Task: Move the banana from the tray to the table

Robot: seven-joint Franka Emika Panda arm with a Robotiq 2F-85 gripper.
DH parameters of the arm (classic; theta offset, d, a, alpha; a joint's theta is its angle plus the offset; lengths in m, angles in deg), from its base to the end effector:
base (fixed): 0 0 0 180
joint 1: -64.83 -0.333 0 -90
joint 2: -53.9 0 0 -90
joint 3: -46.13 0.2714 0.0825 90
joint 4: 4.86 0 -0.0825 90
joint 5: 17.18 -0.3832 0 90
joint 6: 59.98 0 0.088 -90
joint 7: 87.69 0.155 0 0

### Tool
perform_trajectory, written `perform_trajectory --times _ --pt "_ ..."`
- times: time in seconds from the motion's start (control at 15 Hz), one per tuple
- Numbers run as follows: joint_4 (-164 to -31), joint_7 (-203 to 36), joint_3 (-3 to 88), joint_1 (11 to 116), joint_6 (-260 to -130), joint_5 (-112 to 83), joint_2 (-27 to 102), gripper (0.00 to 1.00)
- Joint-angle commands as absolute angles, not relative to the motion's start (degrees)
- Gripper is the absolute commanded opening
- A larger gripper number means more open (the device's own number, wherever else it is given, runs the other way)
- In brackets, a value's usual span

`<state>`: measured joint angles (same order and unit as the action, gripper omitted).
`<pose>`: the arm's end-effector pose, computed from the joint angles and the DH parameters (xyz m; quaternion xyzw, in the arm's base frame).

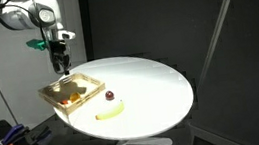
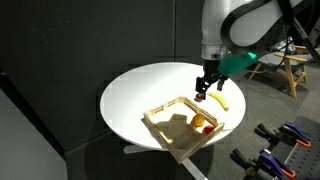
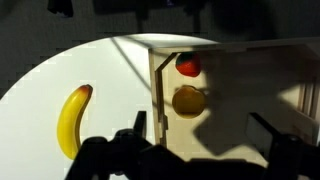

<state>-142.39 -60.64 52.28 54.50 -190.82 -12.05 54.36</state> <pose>0.4547 0.1288 0.2172 0.9961 -0.0610 -0.0383 0.0505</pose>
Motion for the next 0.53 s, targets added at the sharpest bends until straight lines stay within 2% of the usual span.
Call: perform_trajectory --times 0.0,0.47 --pt "-144.7 -60.3 53.2 55.4 -187.2 -11.4 59.8 1.0" --pt "-146.0 -65.8 53.6 55.8 -181.5 -12.4 64.8 1.0"
